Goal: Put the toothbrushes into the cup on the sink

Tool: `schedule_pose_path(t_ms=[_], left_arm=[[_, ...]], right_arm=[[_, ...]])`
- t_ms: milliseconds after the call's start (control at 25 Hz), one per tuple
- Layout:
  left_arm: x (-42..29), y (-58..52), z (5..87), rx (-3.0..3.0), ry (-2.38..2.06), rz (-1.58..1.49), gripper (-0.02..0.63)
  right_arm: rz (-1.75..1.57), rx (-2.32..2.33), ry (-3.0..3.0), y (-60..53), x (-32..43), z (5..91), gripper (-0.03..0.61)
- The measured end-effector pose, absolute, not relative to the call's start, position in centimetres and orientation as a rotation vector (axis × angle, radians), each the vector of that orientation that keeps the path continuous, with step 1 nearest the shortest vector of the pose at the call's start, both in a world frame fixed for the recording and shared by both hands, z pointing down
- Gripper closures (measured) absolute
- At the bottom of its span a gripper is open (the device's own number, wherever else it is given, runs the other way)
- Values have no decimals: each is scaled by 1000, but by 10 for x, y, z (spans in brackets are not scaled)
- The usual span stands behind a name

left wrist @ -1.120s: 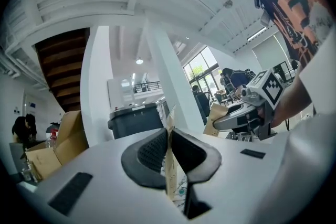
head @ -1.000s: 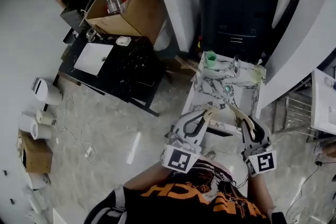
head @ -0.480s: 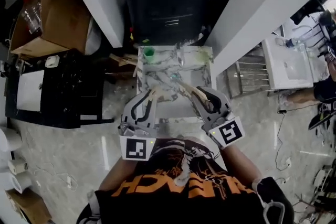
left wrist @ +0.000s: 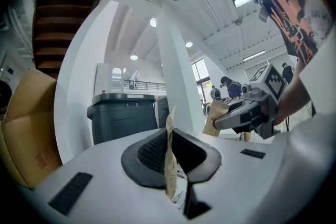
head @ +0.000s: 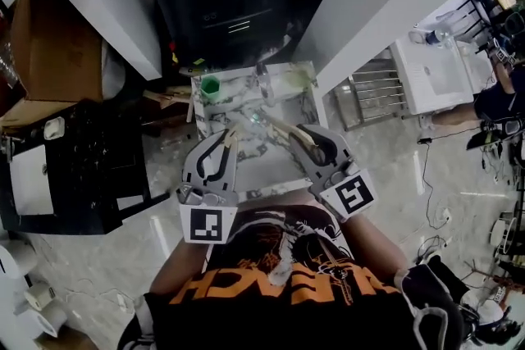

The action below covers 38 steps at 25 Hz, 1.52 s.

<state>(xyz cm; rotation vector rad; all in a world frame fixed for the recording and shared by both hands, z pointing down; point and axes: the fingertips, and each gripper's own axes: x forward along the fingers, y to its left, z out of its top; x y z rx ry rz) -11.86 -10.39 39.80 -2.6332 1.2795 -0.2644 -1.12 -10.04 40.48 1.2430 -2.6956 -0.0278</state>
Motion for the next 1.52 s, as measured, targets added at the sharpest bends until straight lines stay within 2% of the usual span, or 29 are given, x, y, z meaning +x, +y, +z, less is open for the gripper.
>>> schedule_pose_path(t_ms=[360, 880, 1520], left_arm=[[-72, -122, 405, -2702, 1228, -264, 565], [22, -158, 402, -2754, 1040, -166, 565], [79, -219, 444, -2734, 1057, -239, 565]], right_arm=[[-30, 1258, -2702, -128, 15, 403, 493], [6, 1376, -2628, -166, 95, 418, 492], [76, 1369, -2539, -242, 155, 479, 492]])
